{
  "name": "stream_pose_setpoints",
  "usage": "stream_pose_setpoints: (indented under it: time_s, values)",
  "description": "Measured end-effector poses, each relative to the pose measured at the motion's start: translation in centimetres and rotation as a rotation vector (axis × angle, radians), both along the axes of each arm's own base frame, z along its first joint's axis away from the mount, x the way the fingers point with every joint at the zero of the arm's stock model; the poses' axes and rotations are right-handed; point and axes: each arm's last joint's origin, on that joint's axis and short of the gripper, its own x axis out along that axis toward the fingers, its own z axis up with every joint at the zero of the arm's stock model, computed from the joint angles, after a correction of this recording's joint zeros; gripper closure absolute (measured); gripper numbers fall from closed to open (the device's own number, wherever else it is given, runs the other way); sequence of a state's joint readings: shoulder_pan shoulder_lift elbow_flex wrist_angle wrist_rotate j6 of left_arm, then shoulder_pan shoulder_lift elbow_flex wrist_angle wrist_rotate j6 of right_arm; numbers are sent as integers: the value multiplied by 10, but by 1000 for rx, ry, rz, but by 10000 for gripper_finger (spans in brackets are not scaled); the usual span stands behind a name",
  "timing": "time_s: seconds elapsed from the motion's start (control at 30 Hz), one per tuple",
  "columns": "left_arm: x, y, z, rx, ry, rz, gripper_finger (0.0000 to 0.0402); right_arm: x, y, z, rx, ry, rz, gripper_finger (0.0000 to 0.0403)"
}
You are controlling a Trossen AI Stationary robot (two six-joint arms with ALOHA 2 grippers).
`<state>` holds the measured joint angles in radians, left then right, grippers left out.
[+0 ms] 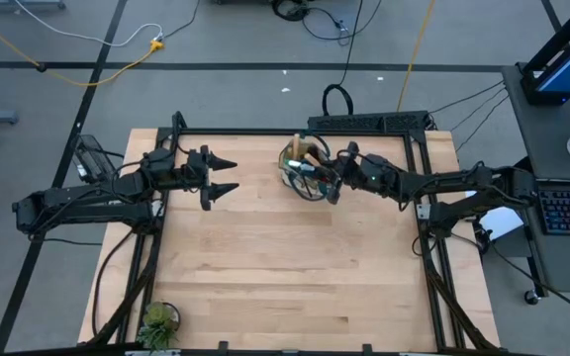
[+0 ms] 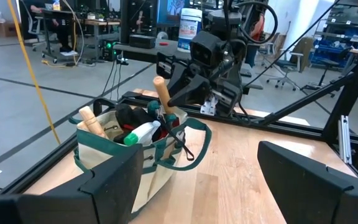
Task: Pick & Place Garden tools in Gardening bag
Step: Put the brown trowel into the green gardening bag
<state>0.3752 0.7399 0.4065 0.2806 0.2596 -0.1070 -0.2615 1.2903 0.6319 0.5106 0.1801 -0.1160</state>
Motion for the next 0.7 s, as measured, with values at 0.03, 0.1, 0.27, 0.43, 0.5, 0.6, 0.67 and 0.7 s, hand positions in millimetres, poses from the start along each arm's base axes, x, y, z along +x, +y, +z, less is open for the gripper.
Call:
stream_pose_setpoints:
  time_s: [0.03,0.1,0.27,0.43,0.5,0.6,0.67,0.7]
  values:
    - [0,0,0,1,0,0,78,0,0,0,8,-2,-3,354]
    - [0,0,0,5,1,0,78,0,0,-2,29,6,-9,355]
    - [0,0,0,6,1,0,78,-1,1,-6,58,42,-12,355]
    - [0,0,0,8,1,0,78,-2,1,-8,58,61,-12,355]
    - [0,0,0,8,1,0,78,-2,1,-8,59,69,-13,355]
    - [0,0,0,8,1,0,78,-3,1,-10,63,88,-12,355]
    - [0,0,0,8,1,0,78,-3,1,-11,65,99,-12,355]
    - [0,0,0,8,1,0,78,-3,1,-11,67,104,-12,355]
